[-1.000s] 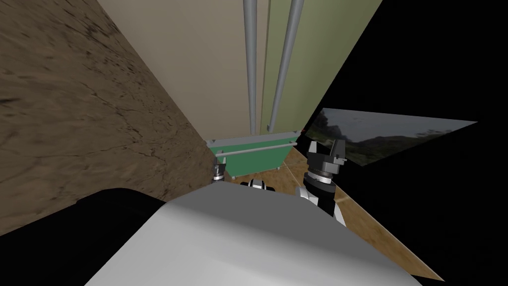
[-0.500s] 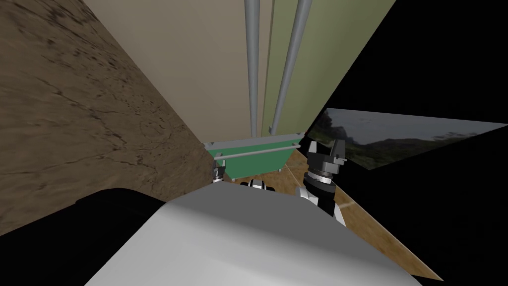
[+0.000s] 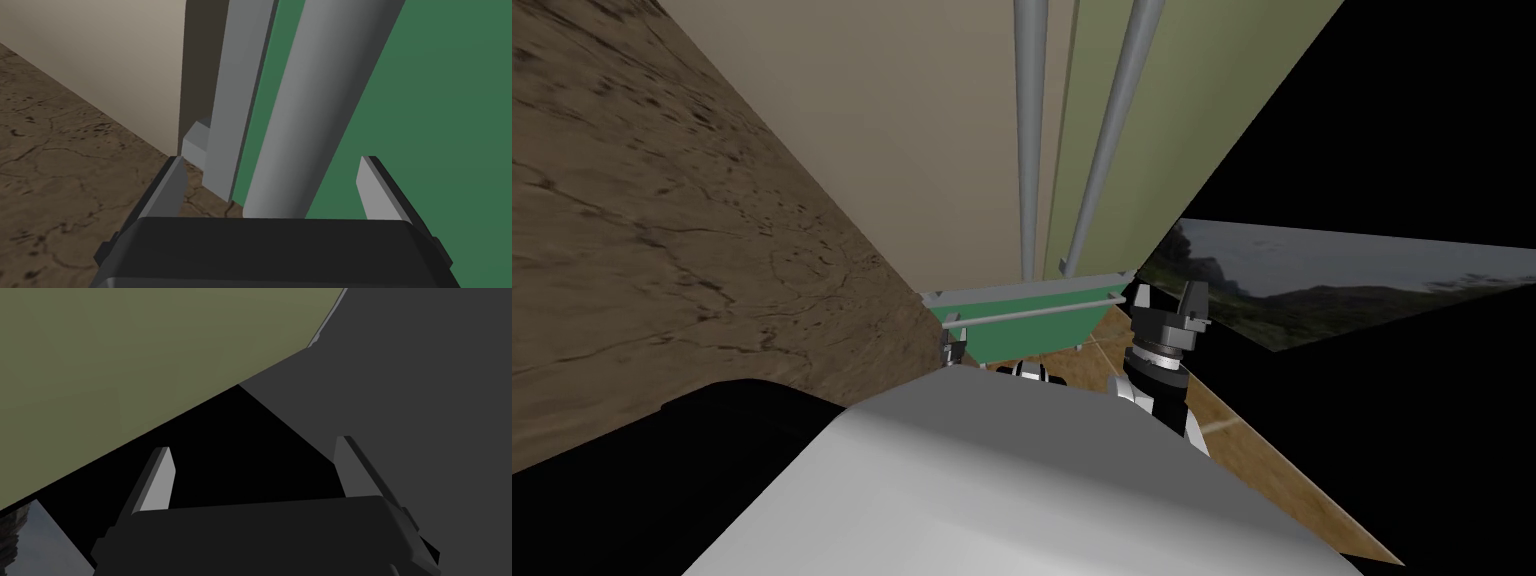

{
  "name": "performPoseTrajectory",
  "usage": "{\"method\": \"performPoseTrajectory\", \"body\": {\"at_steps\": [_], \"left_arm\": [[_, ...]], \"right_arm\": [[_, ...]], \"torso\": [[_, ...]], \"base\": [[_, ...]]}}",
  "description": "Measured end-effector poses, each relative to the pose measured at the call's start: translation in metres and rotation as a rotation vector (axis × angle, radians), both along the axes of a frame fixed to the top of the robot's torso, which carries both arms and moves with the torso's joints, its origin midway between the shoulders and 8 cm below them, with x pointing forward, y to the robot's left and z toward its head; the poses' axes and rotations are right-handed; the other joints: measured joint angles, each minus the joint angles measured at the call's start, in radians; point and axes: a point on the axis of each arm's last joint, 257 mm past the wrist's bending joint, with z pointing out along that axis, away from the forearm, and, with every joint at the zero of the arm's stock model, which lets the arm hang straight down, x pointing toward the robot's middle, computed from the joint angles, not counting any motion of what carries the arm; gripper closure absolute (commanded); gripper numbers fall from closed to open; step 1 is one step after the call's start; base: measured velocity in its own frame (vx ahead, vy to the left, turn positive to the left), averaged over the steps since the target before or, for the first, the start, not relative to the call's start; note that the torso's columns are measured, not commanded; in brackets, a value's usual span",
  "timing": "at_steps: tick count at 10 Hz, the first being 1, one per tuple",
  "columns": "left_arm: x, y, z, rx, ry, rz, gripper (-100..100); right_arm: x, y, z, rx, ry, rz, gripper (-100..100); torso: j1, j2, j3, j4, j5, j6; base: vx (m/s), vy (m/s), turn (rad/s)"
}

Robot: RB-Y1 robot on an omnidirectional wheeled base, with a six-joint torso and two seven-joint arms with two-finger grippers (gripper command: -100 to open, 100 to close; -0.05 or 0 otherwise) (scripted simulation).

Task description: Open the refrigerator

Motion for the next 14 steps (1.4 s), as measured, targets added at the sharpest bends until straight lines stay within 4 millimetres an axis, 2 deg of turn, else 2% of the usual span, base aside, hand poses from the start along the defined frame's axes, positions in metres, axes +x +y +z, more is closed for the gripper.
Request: {"method": "performPoseTrajectory", "body": {"at_steps": [6,8,11,14], "left_arm": [[-0.018,-0.002,-0.029,-0.052,0.026,0.002,-100],[-0.026,-0.005,-0.033,-0.067,0.016,-0.001,-100],[-0.037,-0.010,-0.040,-0.093,0.005,-0.004,-100],[-0.045,-0.015,-0.036,-0.101,-0.028,-0.009,-100]], "right_arm": [[0.000,0.000,0.000,0.000,0.000,0.000,0],[0.000,0.000,0.000,0.000,0.000,0.000,0],[0.000,0.000,0.000,0.000,0.000,0.000,0],[0.000,0.000,0.000,0.000,0.000,0.000,0]], "torso": [[0.000,-0.001,0.000,0.000,0.000,0.000],[0.005,-0.005,-0.002,-0.002,0.003,0.002],[-0.001,0.000,0.000,0.000,0.000,0.000],[0.000,0.000,0.000,0.000,0.000,0.000]], "base": [[0.082,0.027,0.033],[0.033,0.002,0.026],[0.013,-0.015,0.044],[0.001,-0.001,0.002]]}}
